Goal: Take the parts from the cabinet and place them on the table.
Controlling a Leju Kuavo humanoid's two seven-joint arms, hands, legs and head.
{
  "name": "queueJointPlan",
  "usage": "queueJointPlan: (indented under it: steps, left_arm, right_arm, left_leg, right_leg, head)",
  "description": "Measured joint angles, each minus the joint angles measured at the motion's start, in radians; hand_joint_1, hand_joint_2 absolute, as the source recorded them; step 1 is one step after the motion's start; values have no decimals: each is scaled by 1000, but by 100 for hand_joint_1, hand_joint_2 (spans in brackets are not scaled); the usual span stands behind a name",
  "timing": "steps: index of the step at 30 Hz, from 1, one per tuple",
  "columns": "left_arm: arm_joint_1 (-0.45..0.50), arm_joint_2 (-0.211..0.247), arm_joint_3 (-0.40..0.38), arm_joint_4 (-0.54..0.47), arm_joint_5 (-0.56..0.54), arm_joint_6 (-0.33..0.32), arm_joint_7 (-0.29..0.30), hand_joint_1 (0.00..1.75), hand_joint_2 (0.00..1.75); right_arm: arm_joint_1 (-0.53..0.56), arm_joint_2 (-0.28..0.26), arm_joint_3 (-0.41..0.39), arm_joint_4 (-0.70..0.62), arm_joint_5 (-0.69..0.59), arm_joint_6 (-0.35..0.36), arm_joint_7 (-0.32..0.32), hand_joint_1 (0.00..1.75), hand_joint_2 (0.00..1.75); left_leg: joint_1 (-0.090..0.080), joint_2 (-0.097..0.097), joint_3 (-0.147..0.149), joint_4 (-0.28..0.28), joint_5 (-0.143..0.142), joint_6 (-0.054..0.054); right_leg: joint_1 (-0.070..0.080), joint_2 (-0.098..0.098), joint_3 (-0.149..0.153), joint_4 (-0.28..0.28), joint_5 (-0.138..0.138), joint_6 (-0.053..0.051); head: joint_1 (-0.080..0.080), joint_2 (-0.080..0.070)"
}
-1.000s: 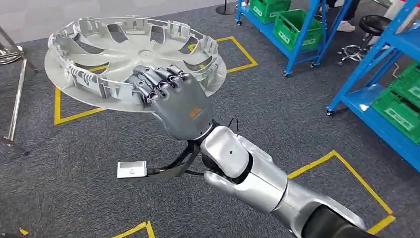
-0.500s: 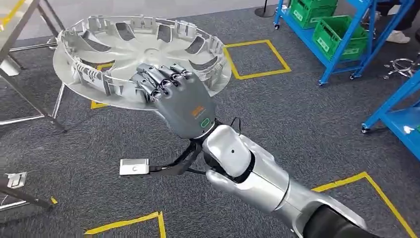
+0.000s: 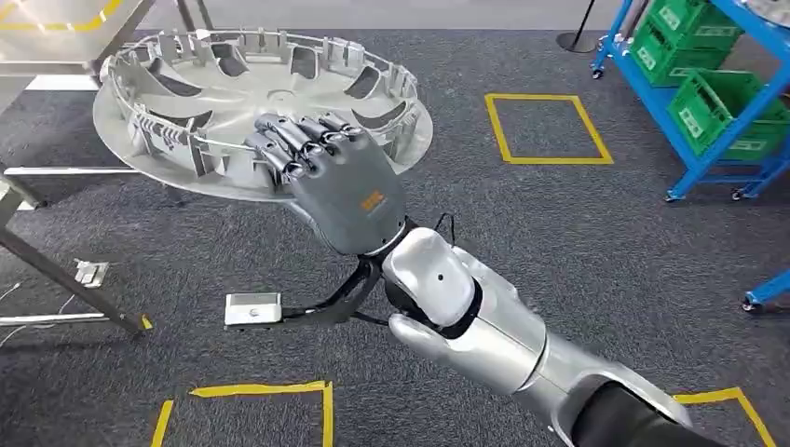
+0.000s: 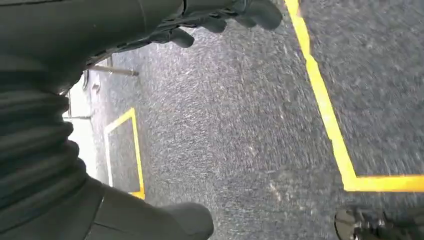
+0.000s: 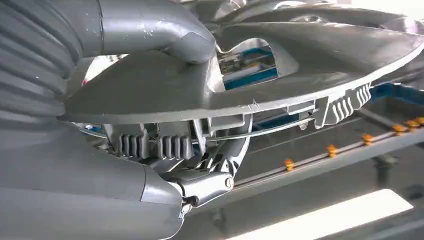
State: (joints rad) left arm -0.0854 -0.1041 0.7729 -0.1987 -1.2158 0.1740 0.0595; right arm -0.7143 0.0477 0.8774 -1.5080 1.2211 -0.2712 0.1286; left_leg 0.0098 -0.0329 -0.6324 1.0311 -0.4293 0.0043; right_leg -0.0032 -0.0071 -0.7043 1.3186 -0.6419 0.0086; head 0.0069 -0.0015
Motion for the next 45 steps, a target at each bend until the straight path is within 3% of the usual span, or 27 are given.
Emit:
queueJointPlan:
  steps: [2, 4, 5, 6, 10, 11, 12, 13, 16, 18, 20, 21, 22, 23, 26, 28, 29, 31, 32, 33, 35, 36, 37, 41, 42, 43, 45]
  left_arm:
    - [0, 1, 0, 0, 2, 1, 0, 0, 175]
    - [2, 1, 0, 0, 3, 1, 0, 0, 175]
    - [2, 0, 0, 0, 3, 1, 0, 0, 175]
    - [2, -6, 0, 1, 3, 1, 0, 0, 175]
    - [9, -5, 1, 1, 3, 2, 0, 0, 175]
    - [10, -2, 2, 1, 3, 3, 0, 0, 175]
    - [12, -5, 2, 2, 3, 3, 0, 0, 175]
    - [11, -4, 2, 2, 4, 3, 0, 0, 175]
    - [8, -3, 2, 2, 9, 5, 0, 0, 175]
    - [13, -2, 2, 2, 11, 6, -1, 0, 175]
    - [14, 0, 3, 2, 12, 6, -4, 0, 175]
    - [12, 0, 3, 2, 13, 7, -7, 0, 175]
    - [11, -5, 3, 2, 15, 7, -9, 0, 175]
    - [10, -4, 4, 2, 17, 7, -9, 0, 175]
    - [14, -3, 9, 2, 22, 16, -13, 0, 175]
    - [17, -2, 9, 2, 26, 22, -16, 0, 175]
    - [16, 0, 10, 2, 29, 25, -18, 0, 175]
    - [15, 0, 14, 2, 31, 27, -19, 0, 175]
    - [16, 0, 19, 2, 31, 28, -18, 0, 175]
    - [17, 0, 21, 2, 31, 28, -17, 0, 175]
    - [18, 0, 24, 2, 31, 29, -16, 0, 175]
    - [17, -1, 25, 2, 31, 29, -16, 0, 175]
    - [17, -3, 25, 2, 31, 29, -16, 0, 175]
    - [22, -3, 26, 2, 31, 31, -17, 0, 175]
    - [24, -1, 27, 2, 31, 31, -17, 0, 175]
    - [24, -4, 27, 3, 31, 30, -17, 0, 175]
    - [18, -3, 27, 3, 29, 27, -18, 0, 175]
  right_arm:
    - [0, -1, 0, 1, -3, 0, 0, 175, 175]
    - [-3, -1, 0, 2, -6, 0, 0, 175, 175]
    - [-7, -1, 0, 1, -6, 0, 0, 175, 175]
    - [-9, -1, 0, 2, -6, 0, 0, 175, 175]
    - [-22, 1, 0, 1, -6, -1, 0, 175, 175]
    - [-23, 3, 0, 2, -6, 0, 2, 175, 175]
    - [-23, 3, 0, 2, -6, 0, 2, 175, 175]
    - [-26, 3, 0, 2, -6, 0, 1, 175, 175]
    - [-26, 3, 0, 4, -12, -1, -4, 175, 175]
    - [-26, 3, 0, 8, -21, 0, -6, 175, 175]
    - [-26, 3, 0, 11, -27, -1, -8, 175, 175]
    - [-28, 3, 0, 11, -29, -3, -11, 175, 175]
    - [-31, 3, 0, 11, -32, -4, -13, 175, 175]
    - [-33, 3, 0, 11, -34, -6, -16, 175, 175]
    - [-36, 4, 5, 13, -37, -8, -15, 175, 175]
    - [-37, 4, 7, 14, -38, -10, -15, 175, 175]
    - [-36, 3, 7, 15, -39, -12, -15, 175, 175]
    - [-35, 2, 9, 19, -40, -13, -15, 175, 175]
    - [-35, 2, 10, 21, -42, -13, -15, 175, 175]
    - [-35, 2, 10, 23, -43, -13, -15, 175, 175]
    - [-36, 3, 10, 24, -45, -12, -15, 175, 175]
    - [-38, 3, 10, 24, -45, -12, -15, 175, 175]
    - [-39, 4, 10, 24, -45, -12, -15, 175, 175]
    - [-41, 9, 11, 25, -45, -12, -13, 175, 175]
    - [-41, 11, 11, 25, -45, -12, -9, 175, 175]
    - [-40, 11, 11, 26, -44, -14, -9, 175, 175]
    - [-36, 11, 11, 26, -39, -16, -9, 175, 175]
  left_leg:
    - [-5, -32, 1, 1, 0, 1]
    - [-5, -66, 2, 3, 0, 1]
    - [-4, -79, 2, 3, 0, 0]
    - [-1, -86, -1, 3, 2, -2]
    - [5, -139, -9, -10, 12, -27]
    - [1, -121, -12, -3, 8, -26]
    - [-9, -47, -22, 21, -13, -28]
    - [-7, -6, -47, 75, -46, -34]
    - [3, 22, -145, 272, -119, -52]
    - [13, 28, -121, 223, -71, -65]
    - [21, 70, -32, 53, 10, -78]
    - [15, 117, -15, 9, -4, -80]
    - [16, 119, -11, 8, 3, -65]
    - [15, 99, -15, 21, 0, -43]
    - [14, 62, -16, 21, 1, -19]
    - [17, 41, -19, 18, 5, -10]
    - [17, 29, -21, 18, 7, -6]
    - [12, 2, -25, 18, 8, -2]
    - [9, -15, -26, 18, 9, -1]
    - [7, -29, -26, 18, 10, -1]
    - [6, -61, -26, 18, 15, -3]
    - [7, -74, -27, 18, 17, -5]
    - [4, -83, -32, 19, 21, -10]
    - [6, -132, -39, 3, 36, -38]
    - [7, -96, -46, 15, 29, -36]
    - [0, -29, -60, 46, -3, -41]
    - [2, 17, -119, 183, -80, -52]
  right_leg:
    - [5, 4, -26, 25, 25, -10]
    - [16, 27, 37, -135, 128, -33]
    - [21, 56, 77, -228, 173, -43]
    - [20, 103, 97, -273, 170, -53]
    - [24, 58, 111, -295, 174, -53]
    - [9, 38, 123, -318, 186, -53]
    - [12, 28, 132, -328, 188, -57]
    - [13, 14, 134, -329, 189, -59]
    - [12, -33, 134, -325, 182, -59]
    - [7, -60, 135, -319, 175, -51]
    - [0, -84, 135, -301, 160, -38]
    - [4, -94, 133, -291, 152, -29]
    - [13, -101, 130, -280, 143, -22]
    - [12, -107, 131, -281, 141, -19]
    - [8, -141, 140, -281, 131, -4]
    - [-3, -37, 116, -216, 84, 4]
    - [-3, -9, 74, -129, 42, 4]
    - [-1, 0, -5, 22, -12, 1]
    - [1, 1, -23, 47, -4, -5]
    - [4, 3, -16, 23, 20, -12]
    - [12, 25, 58, -139, 111, -34]
    - [17, 66, 101, -227, 147, -44]
    - [16, 103, 115, -263, 137, -47]
    - [16, 52, 125, -281, 154, -47]
    - [11, 33, 129, -291, 163, -49]
    - [11, 25, 131, -296, 167, -56]
    - [12, -2, 128, -296, 167, -60]
  head:
    - [0, 0]
    - [0, 0]
    - [0, 0]
    - [-3, 0]
    - [5, 0]
    - [4, 0]
    - [-1, 0]
    - [-2, 0]
    - [-3, 0]
    - [-2, 0]
    - [-3, 0]
    - [-3, 0]
    - [-4, 0]
    - [0, 0]
    - [3, 0]
    - [5, 0]
    - [8, 0]
    - [8, 0]
    - [8, 0]
    - [8, 0]
    - [8, 0]
    - [8, 0]
    - [6, 0]
    - [10, 0]
    - [11, 0]
    - [0, 0]
    - [0, 0]
